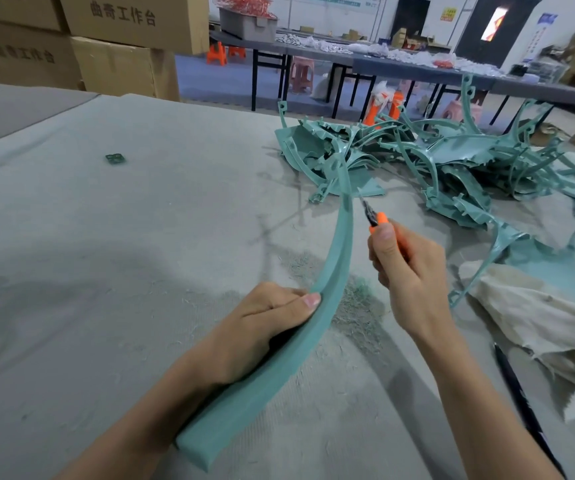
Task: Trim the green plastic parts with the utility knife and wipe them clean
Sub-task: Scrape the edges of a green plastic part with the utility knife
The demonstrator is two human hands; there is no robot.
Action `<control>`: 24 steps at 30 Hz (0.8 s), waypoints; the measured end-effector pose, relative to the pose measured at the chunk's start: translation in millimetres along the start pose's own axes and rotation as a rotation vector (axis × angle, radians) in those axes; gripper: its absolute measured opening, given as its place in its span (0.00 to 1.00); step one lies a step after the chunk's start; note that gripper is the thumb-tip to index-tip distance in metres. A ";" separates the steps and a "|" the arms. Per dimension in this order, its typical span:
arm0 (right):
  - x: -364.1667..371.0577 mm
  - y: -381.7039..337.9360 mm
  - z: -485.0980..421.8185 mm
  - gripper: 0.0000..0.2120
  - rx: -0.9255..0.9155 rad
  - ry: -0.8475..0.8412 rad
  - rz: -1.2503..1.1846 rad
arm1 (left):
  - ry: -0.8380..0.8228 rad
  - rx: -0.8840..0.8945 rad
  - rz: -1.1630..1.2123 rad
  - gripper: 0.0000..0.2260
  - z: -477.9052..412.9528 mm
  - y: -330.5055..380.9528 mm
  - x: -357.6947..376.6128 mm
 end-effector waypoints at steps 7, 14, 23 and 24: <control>13.3 -8.3 13.2 0.29 -0.056 -0.192 -0.091 | -0.023 0.093 -0.005 0.22 -4.0 2.0 -5.8; 11.0 -6.0 8.5 0.36 -0.018 -0.144 -0.089 | -0.114 0.073 0.032 0.22 -1.7 -2.3 1.6; -2.8 7.5 -5.9 0.27 0.081 -0.064 -0.131 | -0.256 0.017 0.086 0.21 2.9 -7.1 15.5; -6.4 8.9 -9.0 0.25 0.090 -0.041 -0.133 | -0.305 0.026 0.063 0.21 3.3 -8.0 18.9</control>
Point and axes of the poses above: each hand's wrist, its own z-axis away from the middle knuckle, its own x-axis out of the palm, y = z × x, the point moved 3 cm from there along -z, towards the middle knuckle, and after that the axes turned 1 degree about x, right-handed, at the moved point
